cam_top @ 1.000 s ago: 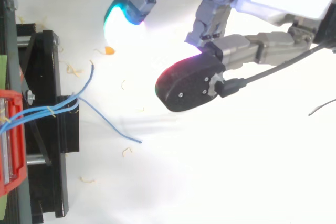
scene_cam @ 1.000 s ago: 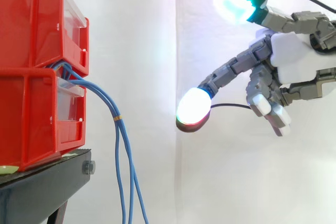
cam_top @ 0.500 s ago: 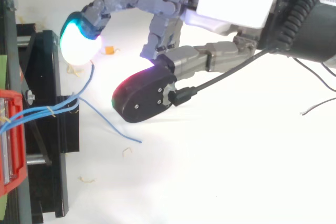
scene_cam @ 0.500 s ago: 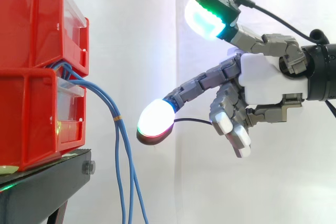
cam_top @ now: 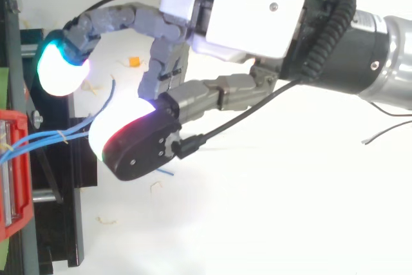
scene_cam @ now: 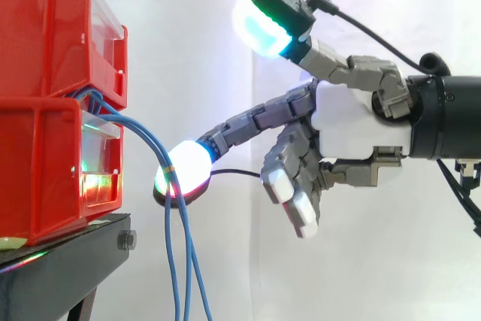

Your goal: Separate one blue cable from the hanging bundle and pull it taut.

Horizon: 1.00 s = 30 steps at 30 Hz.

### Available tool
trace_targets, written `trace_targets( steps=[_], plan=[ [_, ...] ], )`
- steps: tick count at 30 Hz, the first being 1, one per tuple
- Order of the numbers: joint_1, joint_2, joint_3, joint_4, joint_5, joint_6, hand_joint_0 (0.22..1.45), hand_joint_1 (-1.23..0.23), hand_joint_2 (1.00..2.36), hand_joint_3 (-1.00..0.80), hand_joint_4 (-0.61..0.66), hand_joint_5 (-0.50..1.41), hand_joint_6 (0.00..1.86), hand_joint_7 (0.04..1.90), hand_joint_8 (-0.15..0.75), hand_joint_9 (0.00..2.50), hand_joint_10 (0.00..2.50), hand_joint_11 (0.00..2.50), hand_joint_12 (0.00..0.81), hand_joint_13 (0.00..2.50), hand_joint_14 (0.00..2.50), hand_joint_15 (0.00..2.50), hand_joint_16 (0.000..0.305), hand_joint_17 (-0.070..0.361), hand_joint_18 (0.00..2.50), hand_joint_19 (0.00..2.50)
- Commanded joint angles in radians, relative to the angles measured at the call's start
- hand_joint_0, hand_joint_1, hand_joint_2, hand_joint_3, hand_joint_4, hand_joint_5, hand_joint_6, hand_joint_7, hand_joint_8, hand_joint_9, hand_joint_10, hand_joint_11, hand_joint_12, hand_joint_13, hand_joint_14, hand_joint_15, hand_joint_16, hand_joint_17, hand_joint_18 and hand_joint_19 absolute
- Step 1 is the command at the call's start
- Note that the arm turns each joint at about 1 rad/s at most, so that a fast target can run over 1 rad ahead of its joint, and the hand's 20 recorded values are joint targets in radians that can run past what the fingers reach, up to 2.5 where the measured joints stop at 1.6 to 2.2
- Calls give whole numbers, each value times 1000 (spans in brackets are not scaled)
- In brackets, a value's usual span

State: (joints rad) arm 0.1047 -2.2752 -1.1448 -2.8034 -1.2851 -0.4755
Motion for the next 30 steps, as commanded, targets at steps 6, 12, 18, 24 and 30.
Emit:
trace_targets(
  steps=[6, 12, 18, 24, 30],
  plan=[
    [20, -9, 0, -2, 16, -3, 296, -354, 1000, -500, 274, -194, 501, 637, 382, 1444, 13, 386, 469, 1434, 14, 448, 87, 195, 1669, 86],
    [44, -9, 0, -4, 59, 0, 296, -354, 1000, -500, 271, -191, 501, 638, 381, 1445, 13, 402, 467, 1431, 14, 451, 87, 196, 1663, 95],
    [69, -10, 0, 19, 86, 14, 297, -357, 1000, -500, 271, -189, 501, 638, 383, 1454, 14, 416, 467, 1433, 14, 462, 87, 196, 1661, 97],
    [89, -10, -27, 76, 93, 72, 298, -355, 1000, -500, 272, -189, 501, 641, 382, 1460, 16, 412, 467, 1441, 14, 467, 87, 196, 1651, 100],
    [92, -10, -33, 81, 90, 117, 300, -356, 1000, -500, 269, -188, 501, 638, 383, 1457, 16, 419, 466, 1433, 15, 471, 87, 196, 1645, 101]
  ],
)
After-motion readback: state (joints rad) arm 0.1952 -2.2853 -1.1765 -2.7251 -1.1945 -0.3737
